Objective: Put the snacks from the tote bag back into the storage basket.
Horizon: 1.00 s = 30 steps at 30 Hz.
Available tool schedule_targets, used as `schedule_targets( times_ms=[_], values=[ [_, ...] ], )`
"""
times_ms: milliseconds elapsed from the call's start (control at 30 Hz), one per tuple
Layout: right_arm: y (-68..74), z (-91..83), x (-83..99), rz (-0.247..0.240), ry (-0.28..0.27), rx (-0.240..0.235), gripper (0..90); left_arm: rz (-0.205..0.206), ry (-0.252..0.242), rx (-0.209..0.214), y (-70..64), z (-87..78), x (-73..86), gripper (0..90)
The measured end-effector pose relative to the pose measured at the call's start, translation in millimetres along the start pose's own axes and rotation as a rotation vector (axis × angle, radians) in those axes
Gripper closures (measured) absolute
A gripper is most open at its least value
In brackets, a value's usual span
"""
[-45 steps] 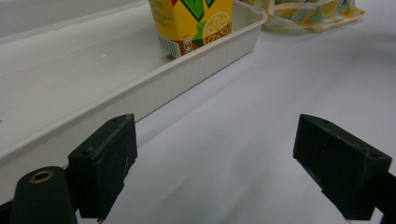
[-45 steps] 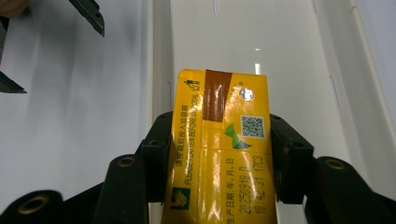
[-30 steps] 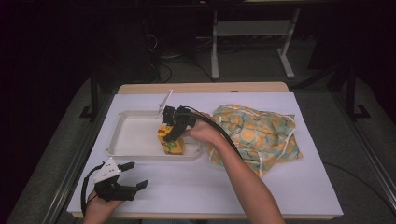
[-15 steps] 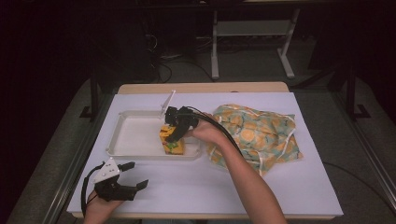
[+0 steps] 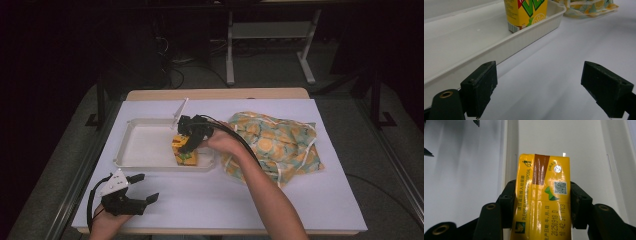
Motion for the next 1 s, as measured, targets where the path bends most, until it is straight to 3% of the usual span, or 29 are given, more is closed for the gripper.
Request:
schedule_targets(
  times_ms=[1000],
  values=[
    [8.0, 0.2, 3.1, -0.002, 0.002, -0.003, 46.5, 0.003, 0.0, -0.001, -0.1, 0.6, -0.2, 13.3]
  ],
)
Point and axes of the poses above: each handheld gripper's, and its own axes: z roughly forward along the jaws, x roughly out of its underside, y roughly to its left, the point moved 5 cm from there along z, roughly forward along the jaws, and after that the axes turned 6 degrees about y, right-handed, at the moved point
